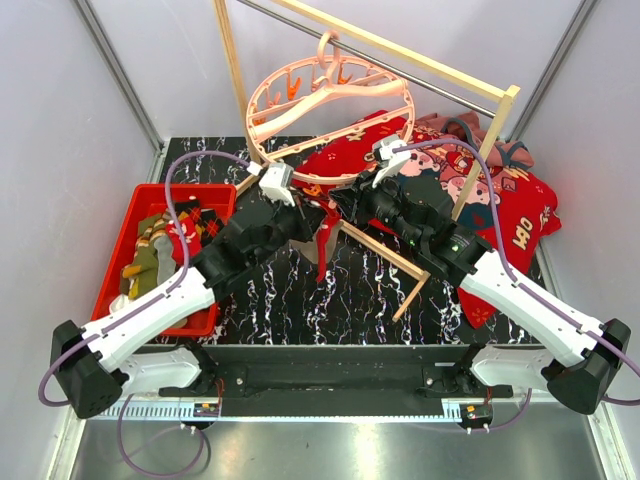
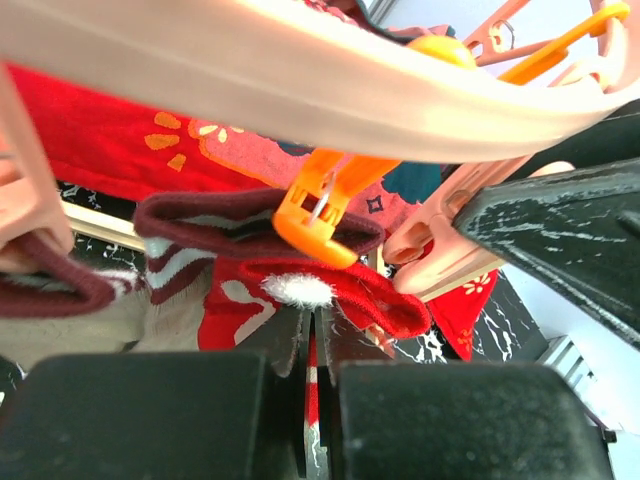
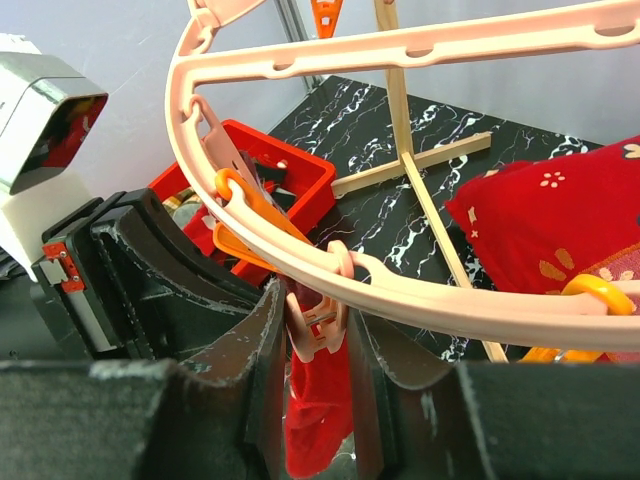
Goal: Clip the socks to the hanger
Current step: Clamp the sock onto the hanger.
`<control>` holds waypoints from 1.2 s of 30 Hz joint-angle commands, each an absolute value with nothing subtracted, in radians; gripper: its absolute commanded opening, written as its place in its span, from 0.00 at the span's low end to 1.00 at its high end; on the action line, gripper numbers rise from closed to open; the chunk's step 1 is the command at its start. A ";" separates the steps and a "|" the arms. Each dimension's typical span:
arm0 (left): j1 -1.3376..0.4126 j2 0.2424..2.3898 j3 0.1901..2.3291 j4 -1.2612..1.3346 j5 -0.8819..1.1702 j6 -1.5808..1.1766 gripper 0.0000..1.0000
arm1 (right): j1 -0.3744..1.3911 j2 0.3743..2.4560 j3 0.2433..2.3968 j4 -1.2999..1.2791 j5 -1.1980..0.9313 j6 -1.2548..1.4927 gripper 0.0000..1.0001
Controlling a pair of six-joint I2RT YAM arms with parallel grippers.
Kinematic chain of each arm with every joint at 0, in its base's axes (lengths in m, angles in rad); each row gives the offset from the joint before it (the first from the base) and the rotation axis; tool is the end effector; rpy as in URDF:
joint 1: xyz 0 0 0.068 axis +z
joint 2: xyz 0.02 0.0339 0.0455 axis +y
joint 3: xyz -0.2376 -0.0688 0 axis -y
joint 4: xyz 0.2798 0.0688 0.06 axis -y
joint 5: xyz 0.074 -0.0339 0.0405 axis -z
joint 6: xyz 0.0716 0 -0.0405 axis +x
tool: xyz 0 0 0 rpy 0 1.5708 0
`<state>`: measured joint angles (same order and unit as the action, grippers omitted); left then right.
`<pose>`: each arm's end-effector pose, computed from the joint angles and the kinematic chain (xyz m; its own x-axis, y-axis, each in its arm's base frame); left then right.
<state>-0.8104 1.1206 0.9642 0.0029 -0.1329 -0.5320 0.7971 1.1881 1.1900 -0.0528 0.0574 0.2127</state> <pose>0.2451 -0.2439 0.3209 -0.4093 -0.2992 -0.8619 0.4877 0.7267 -0.4838 0.2519 0.2520 0.3870 -0.1771 0.1203 -0.9768 -0.6514 0.7297 0.2080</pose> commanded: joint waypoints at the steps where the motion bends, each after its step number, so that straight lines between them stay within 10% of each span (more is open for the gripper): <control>1: -0.836 1.141 1.043 -0.040 -0.219 -0.517 0.00 | 0.790 1.170 1.203 -0.037 0.012 0.187 0.00; 36: -0.871 1.141 1.134 -0.100 -0.273 -0.494 0.00 | 0.792 1.215 1.189 -0.061 0.092 0.126 0.00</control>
